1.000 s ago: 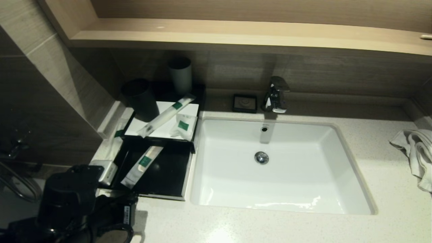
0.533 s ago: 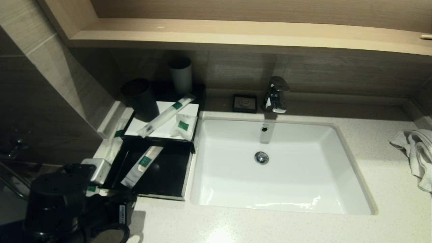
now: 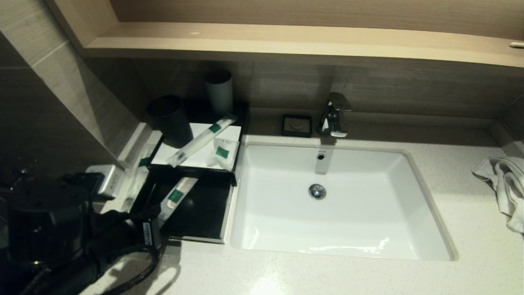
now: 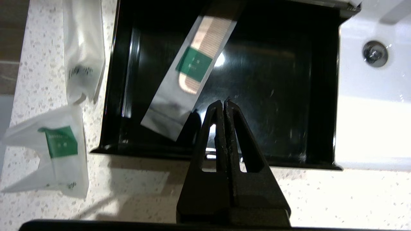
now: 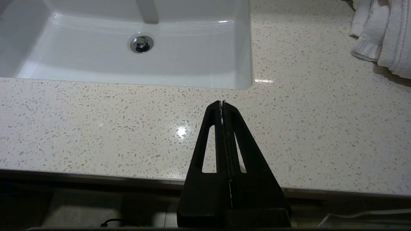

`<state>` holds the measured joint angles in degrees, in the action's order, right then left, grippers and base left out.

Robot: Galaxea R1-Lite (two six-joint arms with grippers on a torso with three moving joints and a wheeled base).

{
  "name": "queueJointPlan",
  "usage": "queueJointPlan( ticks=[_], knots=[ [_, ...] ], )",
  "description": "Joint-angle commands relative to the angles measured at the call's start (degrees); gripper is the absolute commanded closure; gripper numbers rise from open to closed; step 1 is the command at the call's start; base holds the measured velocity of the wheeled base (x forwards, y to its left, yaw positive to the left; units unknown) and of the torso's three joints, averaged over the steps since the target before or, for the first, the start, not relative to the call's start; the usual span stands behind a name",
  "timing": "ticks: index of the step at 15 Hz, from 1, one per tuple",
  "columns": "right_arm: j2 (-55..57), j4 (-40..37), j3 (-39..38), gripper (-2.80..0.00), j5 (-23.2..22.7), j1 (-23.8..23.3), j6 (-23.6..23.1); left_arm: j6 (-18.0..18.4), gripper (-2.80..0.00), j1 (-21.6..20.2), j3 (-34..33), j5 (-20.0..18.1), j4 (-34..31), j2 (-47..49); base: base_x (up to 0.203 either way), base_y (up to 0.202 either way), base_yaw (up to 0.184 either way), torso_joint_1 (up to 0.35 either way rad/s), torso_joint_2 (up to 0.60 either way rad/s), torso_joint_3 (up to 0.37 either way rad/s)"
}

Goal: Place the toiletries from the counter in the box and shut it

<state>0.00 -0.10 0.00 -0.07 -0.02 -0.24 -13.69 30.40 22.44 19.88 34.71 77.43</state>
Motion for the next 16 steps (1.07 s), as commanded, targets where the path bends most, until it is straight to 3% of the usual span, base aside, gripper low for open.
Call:
queueJointPlan(
  ticks=[1,6,11,16],
  knots=[
    [0.0,0.01,0.0,0.0,-0.01,-0.02,-0.02,-0.06,0.0,-0.03,4.47,0.16,-1.52,1.35,0.0,0.0,0.0,0.0,0.0,0.0],
    [0.0,0.01,0.0,0.0,-0.01,0.02,-0.02,0.79,0.0,-0.27,13.22,0.33,-3.78,7.09,0.0,0.0,0.0,0.0,0.0,0.0],
    [0.0,0.01,0.0,0.0,-0.01,-0.06,-0.02,6.14,0.0,-0.82,19.56,0.28,-4.52,11.13,0.0,0.0,0.0,0.0,0.0,0.0],
    [0.0,0.01,0.0,0.0,-0.01,-0.06,-0.02,7.75,0.0,-1.58,26.51,-2.71,-13.74,8.61,0.0,0.0,0.0,0.0,0.0,0.0]
  ],
)
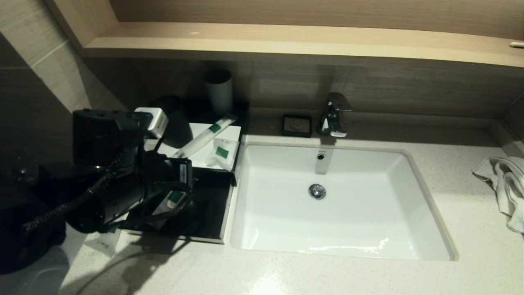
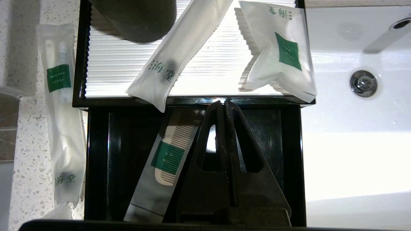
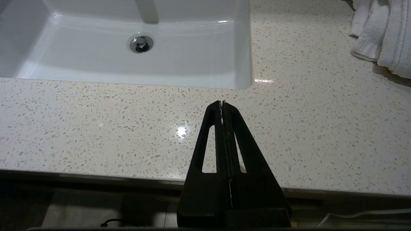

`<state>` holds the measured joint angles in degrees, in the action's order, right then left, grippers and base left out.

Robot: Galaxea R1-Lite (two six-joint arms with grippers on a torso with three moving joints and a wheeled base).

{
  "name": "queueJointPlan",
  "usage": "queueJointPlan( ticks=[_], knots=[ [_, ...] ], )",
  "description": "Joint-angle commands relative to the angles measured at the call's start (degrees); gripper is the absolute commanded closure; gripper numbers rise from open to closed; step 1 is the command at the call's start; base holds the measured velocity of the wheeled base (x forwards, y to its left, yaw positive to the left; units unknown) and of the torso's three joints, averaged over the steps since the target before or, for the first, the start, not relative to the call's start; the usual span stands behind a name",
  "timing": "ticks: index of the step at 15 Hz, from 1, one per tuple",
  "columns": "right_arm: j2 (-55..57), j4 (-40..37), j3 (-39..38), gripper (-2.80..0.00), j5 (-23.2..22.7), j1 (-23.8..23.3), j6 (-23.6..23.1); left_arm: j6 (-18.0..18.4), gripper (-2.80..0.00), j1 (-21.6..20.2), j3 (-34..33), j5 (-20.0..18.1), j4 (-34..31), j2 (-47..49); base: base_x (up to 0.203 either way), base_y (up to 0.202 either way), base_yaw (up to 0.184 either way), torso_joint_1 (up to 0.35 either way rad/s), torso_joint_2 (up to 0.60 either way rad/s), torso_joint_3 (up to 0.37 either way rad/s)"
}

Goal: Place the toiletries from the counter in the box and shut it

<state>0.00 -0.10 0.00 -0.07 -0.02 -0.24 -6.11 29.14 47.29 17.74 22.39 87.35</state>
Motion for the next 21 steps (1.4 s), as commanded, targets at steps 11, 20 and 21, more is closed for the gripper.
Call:
queueJointPlan(
  ticks=[11,20,21],
  knots=[
    [0.0,0.01,0.0,0.0,-0.01,-0.04,-0.02,4.04,0.0,-8.81,1.54,-16.51,-6.29,-4.65,0.0,0.0,0.0,0.0,0.0,0.0],
    [0.0,0.01,0.0,0.0,-0.01,0.02,-0.02,7.25,0.0,-11.76,1.93,-18.35,-5.47,-1.36,0.0,0.0,0.0,0.0,0.0,0.0],
    [0.0,0.01,0.0,0.0,-0.01,0.02,-0.02,7.32,-0.76,-11.74,1.89,-18.35,-4.51,-0.93,0.0,0.0,0.0,0.0,0.0,0.0]
  ],
)
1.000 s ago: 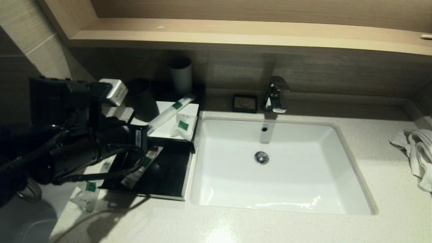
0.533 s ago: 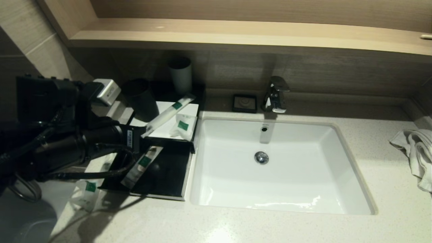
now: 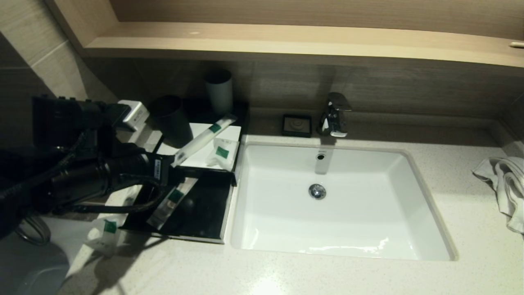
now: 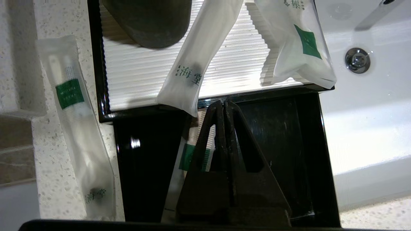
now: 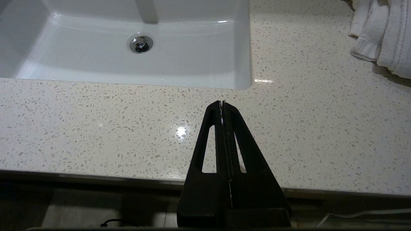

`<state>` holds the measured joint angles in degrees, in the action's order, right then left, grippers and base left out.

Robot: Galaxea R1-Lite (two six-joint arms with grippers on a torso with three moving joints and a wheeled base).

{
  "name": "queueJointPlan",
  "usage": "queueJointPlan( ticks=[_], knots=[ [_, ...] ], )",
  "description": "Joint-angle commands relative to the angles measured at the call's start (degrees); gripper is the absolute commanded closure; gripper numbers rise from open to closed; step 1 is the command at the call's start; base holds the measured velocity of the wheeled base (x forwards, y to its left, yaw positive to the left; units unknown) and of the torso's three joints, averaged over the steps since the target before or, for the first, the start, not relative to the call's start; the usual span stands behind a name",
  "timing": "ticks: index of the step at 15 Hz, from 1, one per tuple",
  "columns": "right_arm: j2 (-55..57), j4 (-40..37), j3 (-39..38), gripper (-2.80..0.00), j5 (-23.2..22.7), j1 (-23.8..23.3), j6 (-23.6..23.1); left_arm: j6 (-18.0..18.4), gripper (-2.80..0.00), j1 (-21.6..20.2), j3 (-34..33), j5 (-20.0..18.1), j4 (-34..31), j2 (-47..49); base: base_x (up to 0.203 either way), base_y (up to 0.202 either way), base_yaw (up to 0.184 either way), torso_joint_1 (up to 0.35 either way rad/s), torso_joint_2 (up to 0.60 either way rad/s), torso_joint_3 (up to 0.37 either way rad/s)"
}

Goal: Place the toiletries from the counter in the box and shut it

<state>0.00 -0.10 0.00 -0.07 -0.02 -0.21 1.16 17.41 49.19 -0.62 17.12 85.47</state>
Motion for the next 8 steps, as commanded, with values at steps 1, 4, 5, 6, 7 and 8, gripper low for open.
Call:
queueJointPlan(
  ticks=[1,4,5,6,7,8],
  knots=[
    [0.0,0.01,0.0,0.0,-0.01,0.02,-0.06,0.05,-2.8,-0.04,-0.12,-0.08,2.13,1.24,0.0,0.0,0.0,0.0,0.0,0.0],
    [0.0,0.01,0.0,0.0,-0.01,0.02,-0.06,0.09,-2.8,-0.01,-0.06,0.01,2.85,2.17,0.0,0.0,0.0,0.0,0.0,0.0],
    [0.0,0.01,0.0,0.0,-0.01,0.01,-0.06,0.09,-2.8,-0.01,-0.06,0.01,3.45,2.65,0.0,0.0,0.0,0.0,0.0,0.0],
    [0.0,0.01,0.0,0.0,-0.01,-0.06,-0.06,0.07,-2.8,-0.01,-0.12,0.01,4.12,3.11,0.0,0.0,0.0,0.0,0.0,0.0],
    [0.0,0.01,0.0,0.0,-0.01,0.02,-0.06,0.11,-2.8,-0.01,-0.15,-0.08,4.49,3.48,0.0,0.0,0.0,0.0,0.0,0.0],
    [0.0,0.01,0.0,0.0,-0.01,-0.06,-0.06,0.16,-2.8,-0.01,-0.06,-0.08,4.68,3.74,0.0,0.0,0.0,0.0,0.0,0.0]
  ],
)
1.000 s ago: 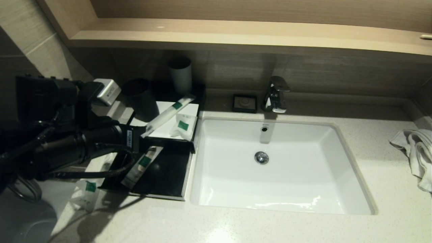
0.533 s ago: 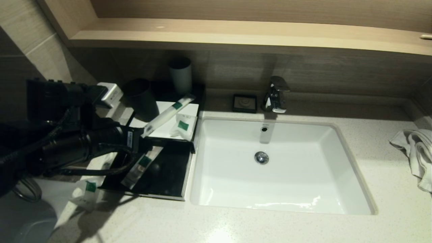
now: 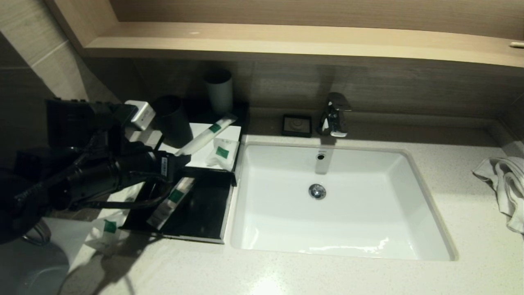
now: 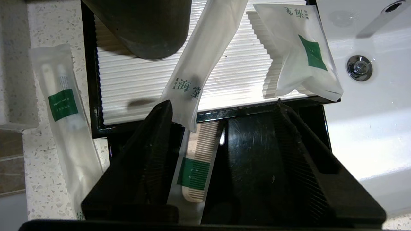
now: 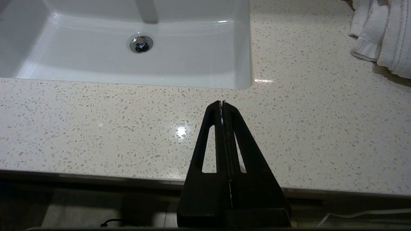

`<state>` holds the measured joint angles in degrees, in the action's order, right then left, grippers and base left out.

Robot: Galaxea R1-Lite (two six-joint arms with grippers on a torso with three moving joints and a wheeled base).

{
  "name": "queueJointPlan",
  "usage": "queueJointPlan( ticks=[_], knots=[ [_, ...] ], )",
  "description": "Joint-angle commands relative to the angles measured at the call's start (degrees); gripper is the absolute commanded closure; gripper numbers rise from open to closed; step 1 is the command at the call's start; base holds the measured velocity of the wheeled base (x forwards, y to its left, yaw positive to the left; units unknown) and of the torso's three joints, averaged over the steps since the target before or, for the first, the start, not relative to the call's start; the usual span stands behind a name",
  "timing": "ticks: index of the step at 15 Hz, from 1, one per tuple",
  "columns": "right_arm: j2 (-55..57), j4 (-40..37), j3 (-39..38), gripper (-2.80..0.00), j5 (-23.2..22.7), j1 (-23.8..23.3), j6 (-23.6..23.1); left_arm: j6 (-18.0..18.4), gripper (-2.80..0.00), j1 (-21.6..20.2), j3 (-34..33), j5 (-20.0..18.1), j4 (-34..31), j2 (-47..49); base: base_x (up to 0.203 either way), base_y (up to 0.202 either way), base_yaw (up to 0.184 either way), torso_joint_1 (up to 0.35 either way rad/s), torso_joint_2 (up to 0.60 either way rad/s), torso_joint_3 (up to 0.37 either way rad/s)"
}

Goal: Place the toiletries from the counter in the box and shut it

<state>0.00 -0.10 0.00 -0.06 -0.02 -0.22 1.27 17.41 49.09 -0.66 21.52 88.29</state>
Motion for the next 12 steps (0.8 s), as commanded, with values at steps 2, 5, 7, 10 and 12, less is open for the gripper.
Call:
queueJointPlan(
  ticks=[2,5,7,10,12],
  knots=[
    [0.0,0.01,0.0,0.0,-0.02,-0.06,-0.04,0.25,-2.8,-0.09,0.04,-0.04,1.01,1.48,0.0,0.0,0.0,0.0,0.0,0.0],
    [0.0,0.01,0.0,0.0,-0.02,0.02,-0.04,0.84,-2.8,-0.52,0.04,-0.13,2.57,2.41,0.0,0.0,0.0,0.0,0.0,0.0],
    [0.0,0.01,0.0,0.0,-0.02,0.02,-0.04,0.84,-2.8,-0.89,0.04,-0.13,3.2,3.03,0.0,0.0,0.0,0.0,0.0,0.0],
    [0.0,0.01,0.0,0.0,-0.02,-0.04,-0.04,0.77,-2.8,-1.46,0.04,-1.28,4.15,3.54,0.0,0.0,0.0,0.0,0.0,0.0],
    [0.0,0.01,0.0,0.0,-0.02,0.01,-0.04,0.75,-2.8,-2.19,0.04,-2.15,4.24,3.81,0.0,0.0,0.0,0.0,0.0,0.0]
  ],
)
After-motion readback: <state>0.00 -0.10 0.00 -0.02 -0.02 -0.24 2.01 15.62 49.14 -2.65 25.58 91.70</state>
